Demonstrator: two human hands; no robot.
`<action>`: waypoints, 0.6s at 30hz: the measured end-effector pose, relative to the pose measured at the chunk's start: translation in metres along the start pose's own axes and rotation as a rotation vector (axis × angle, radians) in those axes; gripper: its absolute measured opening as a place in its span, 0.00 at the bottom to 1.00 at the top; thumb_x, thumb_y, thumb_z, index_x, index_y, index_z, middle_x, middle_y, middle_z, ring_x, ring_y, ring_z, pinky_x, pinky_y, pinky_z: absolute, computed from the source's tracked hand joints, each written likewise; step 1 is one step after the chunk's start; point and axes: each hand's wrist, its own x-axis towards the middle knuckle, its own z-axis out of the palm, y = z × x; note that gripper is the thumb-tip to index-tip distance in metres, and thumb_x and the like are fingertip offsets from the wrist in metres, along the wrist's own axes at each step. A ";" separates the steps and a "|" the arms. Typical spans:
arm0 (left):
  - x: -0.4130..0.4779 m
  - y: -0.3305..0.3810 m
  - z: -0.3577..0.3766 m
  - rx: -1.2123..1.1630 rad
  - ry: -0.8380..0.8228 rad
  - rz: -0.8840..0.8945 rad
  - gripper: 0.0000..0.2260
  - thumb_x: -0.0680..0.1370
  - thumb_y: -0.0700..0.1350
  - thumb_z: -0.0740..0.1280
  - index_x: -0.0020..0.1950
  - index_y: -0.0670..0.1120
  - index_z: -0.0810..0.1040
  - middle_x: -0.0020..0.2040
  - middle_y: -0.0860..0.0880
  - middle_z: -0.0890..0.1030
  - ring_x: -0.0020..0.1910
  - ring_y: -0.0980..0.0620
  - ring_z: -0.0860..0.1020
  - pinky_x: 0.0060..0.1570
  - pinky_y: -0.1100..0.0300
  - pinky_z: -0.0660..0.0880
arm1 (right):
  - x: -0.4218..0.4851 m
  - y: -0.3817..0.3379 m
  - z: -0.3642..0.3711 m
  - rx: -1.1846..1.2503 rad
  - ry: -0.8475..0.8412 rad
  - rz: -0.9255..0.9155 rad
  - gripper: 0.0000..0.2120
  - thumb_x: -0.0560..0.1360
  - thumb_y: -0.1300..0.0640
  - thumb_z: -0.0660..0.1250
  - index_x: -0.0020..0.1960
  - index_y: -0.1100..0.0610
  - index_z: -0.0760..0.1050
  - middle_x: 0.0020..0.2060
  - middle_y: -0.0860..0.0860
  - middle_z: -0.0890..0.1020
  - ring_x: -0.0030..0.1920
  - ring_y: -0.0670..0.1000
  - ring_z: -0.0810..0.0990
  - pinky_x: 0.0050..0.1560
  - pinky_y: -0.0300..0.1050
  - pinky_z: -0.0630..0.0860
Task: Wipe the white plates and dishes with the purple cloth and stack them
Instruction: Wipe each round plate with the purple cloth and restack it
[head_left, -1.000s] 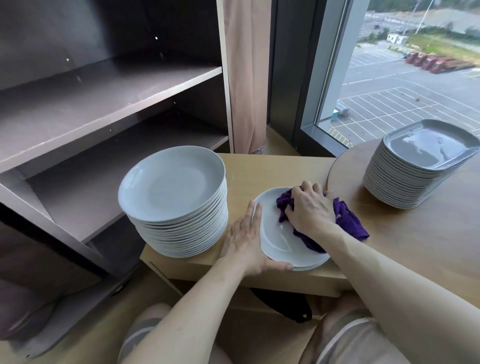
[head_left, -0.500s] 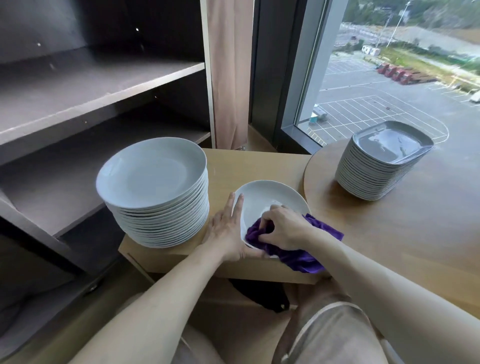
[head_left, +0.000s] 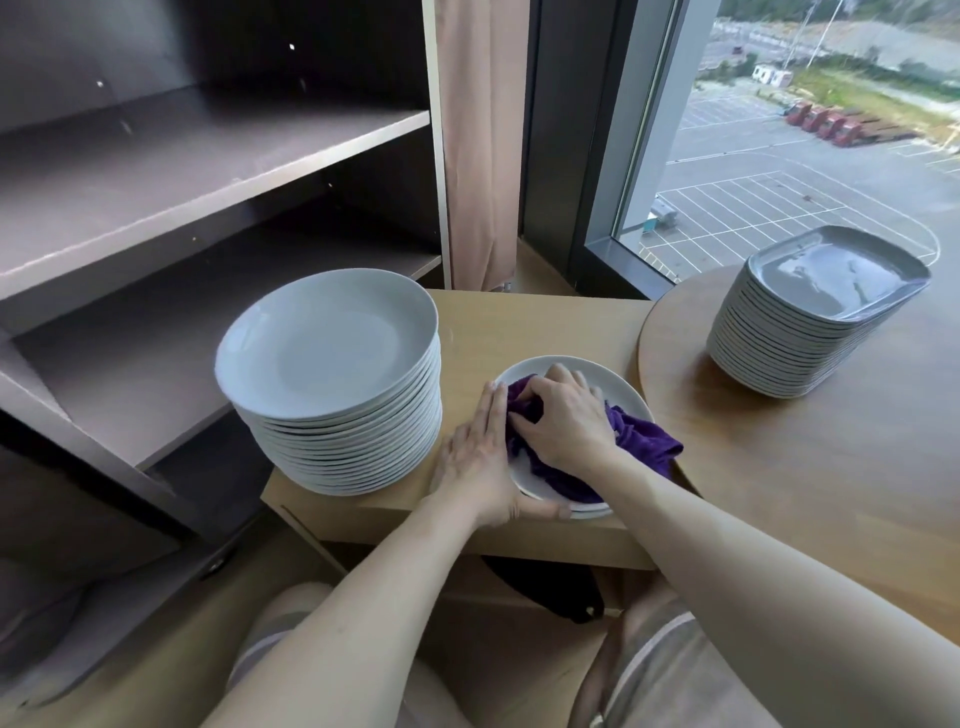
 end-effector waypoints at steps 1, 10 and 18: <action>0.000 -0.001 0.001 0.002 0.003 0.003 0.73 0.51 0.83 0.68 0.77 0.57 0.23 0.79 0.60 0.27 0.83 0.50 0.44 0.81 0.43 0.50 | 0.004 0.001 0.000 -0.039 0.018 0.013 0.12 0.78 0.40 0.64 0.52 0.47 0.78 0.50 0.46 0.72 0.55 0.53 0.70 0.55 0.54 0.66; 0.000 -0.002 0.002 -0.002 0.006 -0.017 0.74 0.45 0.88 0.58 0.76 0.56 0.21 0.80 0.59 0.28 0.82 0.54 0.44 0.80 0.48 0.49 | 0.010 0.037 -0.048 -0.473 -0.113 0.036 0.11 0.80 0.52 0.61 0.58 0.52 0.79 0.57 0.55 0.75 0.60 0.59 0.70 0.60 0.59 0.66; -0.004 0.003 -0.006 0.028 -0.032 -0.019 0.75 0.50 0.84 0.64 0.78 0.51 0.23 0.80 0.57 0.27 0.82 0.55 0.42 0.81 0.49 0.49 | -0.037 0.044 -0.071 -0.329 -0.317 0.005 0.02 0.74 0.55 0.65 0.42 0.50 0.75 0.46 0.48 0.75 0.55 0.55 0.72 0.51 0.53 0.62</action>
